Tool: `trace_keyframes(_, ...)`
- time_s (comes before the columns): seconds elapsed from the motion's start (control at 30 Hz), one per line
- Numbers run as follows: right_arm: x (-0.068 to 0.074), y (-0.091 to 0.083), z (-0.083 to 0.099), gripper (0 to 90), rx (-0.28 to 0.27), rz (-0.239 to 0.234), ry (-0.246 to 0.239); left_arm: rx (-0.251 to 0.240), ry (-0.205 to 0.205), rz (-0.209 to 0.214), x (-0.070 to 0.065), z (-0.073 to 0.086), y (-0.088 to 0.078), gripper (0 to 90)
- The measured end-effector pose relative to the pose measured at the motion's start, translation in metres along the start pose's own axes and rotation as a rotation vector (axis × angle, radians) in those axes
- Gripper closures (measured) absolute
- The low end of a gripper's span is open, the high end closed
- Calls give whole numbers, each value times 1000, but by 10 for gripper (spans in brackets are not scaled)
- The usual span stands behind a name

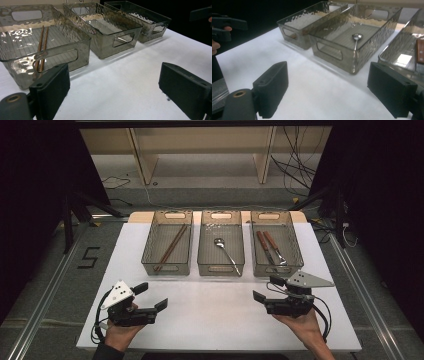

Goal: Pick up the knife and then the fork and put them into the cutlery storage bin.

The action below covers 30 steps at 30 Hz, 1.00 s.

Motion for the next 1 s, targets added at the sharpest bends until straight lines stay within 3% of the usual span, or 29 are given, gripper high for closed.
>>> trace_keyframes(0.37,-2,-7,24,167,-15,22,25,12,10,13,-3,1,3,98)
trace_keyframes(1.0,-7,-10,24,166,-46,45,28,15,8,13,-2,3,3,98)
Point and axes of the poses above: each handheld gripper's, and its own axes: y roughly forward along the jaws, z roughly out of its underside, x roughly to its left, the point moved 7 cm from there along y, roughly forward along the jaws, and after that the axes turned 9 degrees about -z, right-handed, at the moved point
